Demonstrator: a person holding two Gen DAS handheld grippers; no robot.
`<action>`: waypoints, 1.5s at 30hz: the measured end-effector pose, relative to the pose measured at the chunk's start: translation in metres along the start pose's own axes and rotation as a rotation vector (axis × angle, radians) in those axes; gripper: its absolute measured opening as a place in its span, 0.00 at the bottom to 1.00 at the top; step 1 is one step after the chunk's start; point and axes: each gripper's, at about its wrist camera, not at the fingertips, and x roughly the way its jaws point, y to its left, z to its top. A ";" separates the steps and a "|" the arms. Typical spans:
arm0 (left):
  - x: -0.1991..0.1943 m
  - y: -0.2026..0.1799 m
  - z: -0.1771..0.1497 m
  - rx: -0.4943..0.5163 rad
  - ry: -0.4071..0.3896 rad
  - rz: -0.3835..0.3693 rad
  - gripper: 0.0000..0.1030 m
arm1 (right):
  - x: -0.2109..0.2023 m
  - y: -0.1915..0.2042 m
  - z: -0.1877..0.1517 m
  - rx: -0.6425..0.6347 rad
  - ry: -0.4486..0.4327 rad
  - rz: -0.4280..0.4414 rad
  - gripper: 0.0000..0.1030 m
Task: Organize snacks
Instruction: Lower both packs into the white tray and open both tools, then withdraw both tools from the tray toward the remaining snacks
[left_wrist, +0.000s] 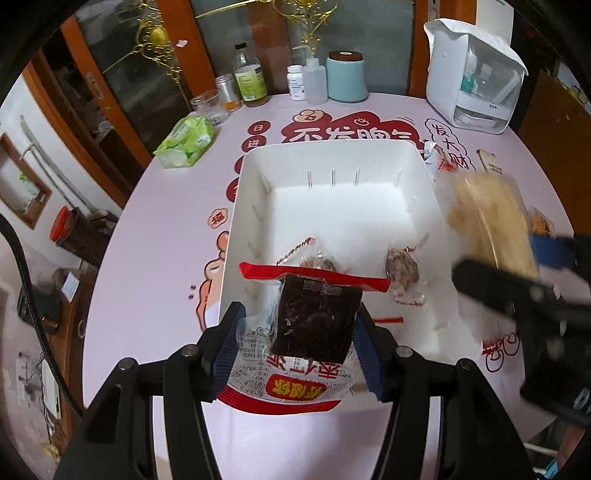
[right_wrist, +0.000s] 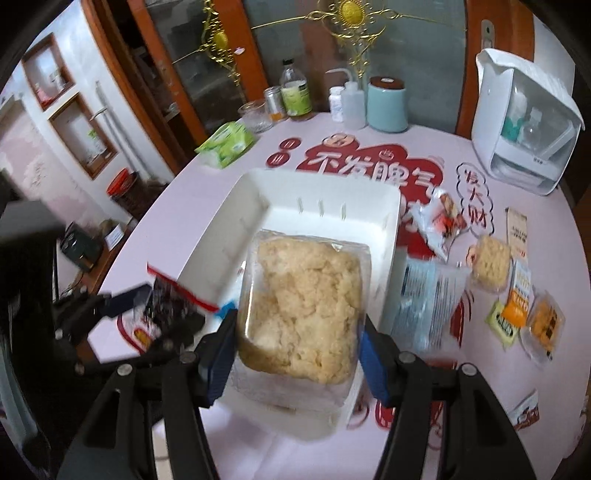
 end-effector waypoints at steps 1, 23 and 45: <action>0.004 0.001 0.004 0.002 0.000 -0.009 0.55 | 0.005 0.001 0.006 0.002 -0.003 -0.014 0.59; 0.066 0.004 0.073 0.058 -0.031 -0.046 0.85 | 0.098 -0.010 0.066 0.045 0.096 -0.070 0.61; 0.048 0.011 0.061 0.013 -0.019 -0.074 0.99 | 0.074 -0.007 0.051 0.067 0.042 -0.049 0.80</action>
